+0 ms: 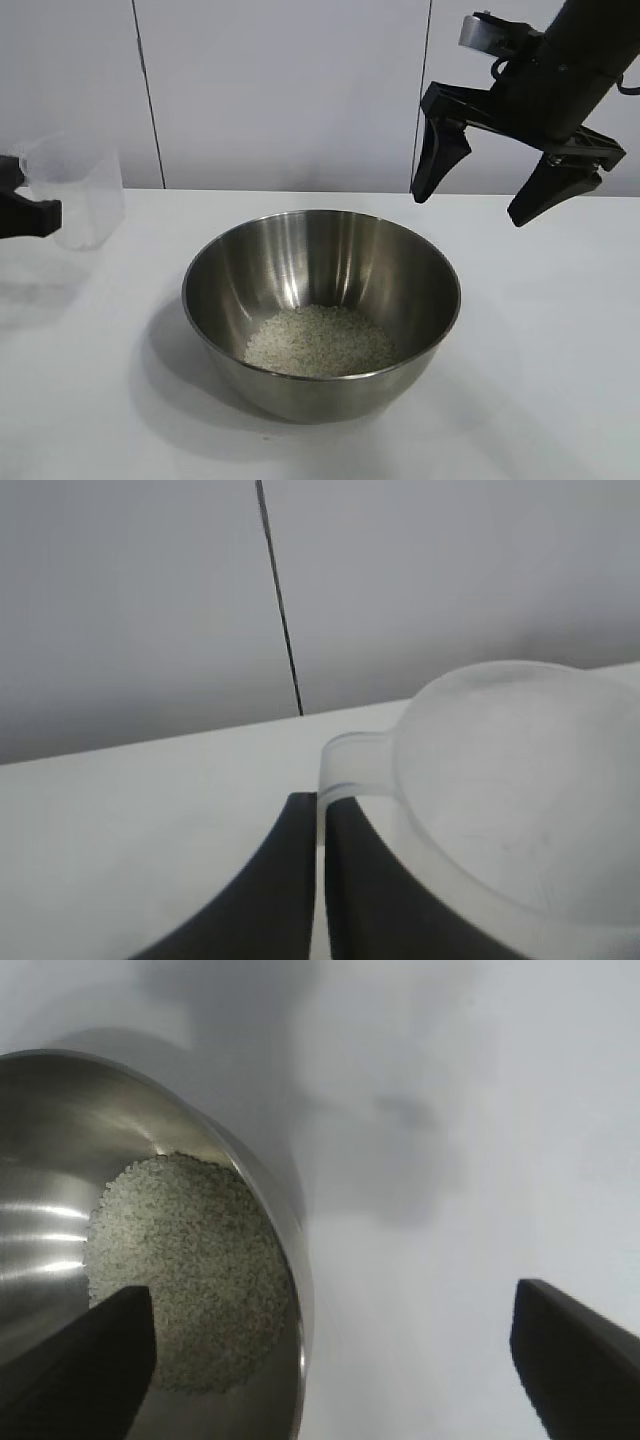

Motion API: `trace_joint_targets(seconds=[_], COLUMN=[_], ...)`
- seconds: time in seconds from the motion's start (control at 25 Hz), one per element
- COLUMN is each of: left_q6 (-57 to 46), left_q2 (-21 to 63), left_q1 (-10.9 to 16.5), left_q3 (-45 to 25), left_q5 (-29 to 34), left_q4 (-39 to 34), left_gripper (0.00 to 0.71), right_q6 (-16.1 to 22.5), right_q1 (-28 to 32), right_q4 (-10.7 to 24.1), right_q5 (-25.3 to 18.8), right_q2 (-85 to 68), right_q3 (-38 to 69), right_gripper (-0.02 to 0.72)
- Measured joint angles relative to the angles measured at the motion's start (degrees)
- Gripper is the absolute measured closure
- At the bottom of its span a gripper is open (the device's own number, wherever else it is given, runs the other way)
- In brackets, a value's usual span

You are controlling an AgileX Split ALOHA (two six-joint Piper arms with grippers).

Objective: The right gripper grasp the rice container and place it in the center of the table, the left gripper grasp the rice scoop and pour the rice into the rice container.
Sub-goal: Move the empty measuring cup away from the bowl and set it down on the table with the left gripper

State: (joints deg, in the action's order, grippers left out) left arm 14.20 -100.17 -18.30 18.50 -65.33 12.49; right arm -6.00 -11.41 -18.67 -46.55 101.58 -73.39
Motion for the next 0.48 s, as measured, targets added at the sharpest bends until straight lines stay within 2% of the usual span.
trace_joint_targets(seconds=[0.48], left_q6=[-0.18], left_q2=[-10.32], left_q1=[0.72], left_q3=[4.09], left_q5=[0.00], left_q4=[-3.85], left_gripper=[0.700], right_q6=[0.33], right_q1=[0.00], right_q4=[-0.41], right_q5=[0.37], right_q2=[0.00], right_q3=[0.00], right_gripper=[0.042])
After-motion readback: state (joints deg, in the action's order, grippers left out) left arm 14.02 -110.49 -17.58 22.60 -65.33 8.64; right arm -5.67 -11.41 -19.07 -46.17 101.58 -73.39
